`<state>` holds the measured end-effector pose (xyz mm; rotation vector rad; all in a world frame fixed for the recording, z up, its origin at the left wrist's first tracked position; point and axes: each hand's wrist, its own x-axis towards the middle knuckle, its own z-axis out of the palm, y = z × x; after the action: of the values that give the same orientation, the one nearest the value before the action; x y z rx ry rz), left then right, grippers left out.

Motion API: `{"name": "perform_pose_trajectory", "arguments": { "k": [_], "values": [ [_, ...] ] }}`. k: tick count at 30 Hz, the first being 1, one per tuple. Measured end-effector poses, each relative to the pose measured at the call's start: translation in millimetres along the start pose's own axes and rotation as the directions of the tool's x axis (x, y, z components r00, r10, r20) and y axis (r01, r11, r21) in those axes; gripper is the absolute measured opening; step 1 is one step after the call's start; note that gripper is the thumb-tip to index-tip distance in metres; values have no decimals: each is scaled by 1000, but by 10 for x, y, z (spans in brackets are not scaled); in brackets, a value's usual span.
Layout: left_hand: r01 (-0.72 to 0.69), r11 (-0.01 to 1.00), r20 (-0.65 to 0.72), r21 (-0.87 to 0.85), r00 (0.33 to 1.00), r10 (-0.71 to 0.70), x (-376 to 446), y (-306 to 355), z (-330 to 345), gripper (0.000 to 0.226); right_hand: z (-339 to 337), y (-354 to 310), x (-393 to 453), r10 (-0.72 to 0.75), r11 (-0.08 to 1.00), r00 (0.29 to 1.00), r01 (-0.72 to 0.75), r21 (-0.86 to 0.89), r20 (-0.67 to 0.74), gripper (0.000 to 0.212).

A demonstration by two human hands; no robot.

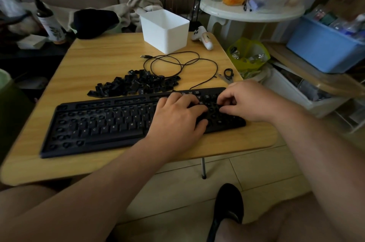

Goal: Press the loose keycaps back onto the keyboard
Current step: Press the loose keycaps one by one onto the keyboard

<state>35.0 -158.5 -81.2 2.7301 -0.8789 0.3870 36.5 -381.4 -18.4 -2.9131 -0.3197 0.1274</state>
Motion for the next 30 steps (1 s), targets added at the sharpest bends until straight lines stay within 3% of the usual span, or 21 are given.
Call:
{"name": "perform_pose_trajectory", "arguments": {
  "k": [7,16,24,27,30],
  "values": [
    [-51,992,4,114,999,50,31,89,13,45,-3,-112,97,99,993,995,-99,-65,6,8],
    [-46,990,1,133,999,47,38,113,25,45,7,-182,182,149,987,988,-146,-68,48,27],
    [-47,992,-5,116,999,48,30,107,30,45,-45,-225,248,188,981,977,-183,-59,102,20],
    [-31,996,-19,88,999,33,20,90,26,45,-65,-170,219,161,987,978,-163,3,132,18],
    [2,998,-26,64,1000,0,14,80,31,50,-54,-101,146,124,992,983,-128,19,138,29]
  ]
}}
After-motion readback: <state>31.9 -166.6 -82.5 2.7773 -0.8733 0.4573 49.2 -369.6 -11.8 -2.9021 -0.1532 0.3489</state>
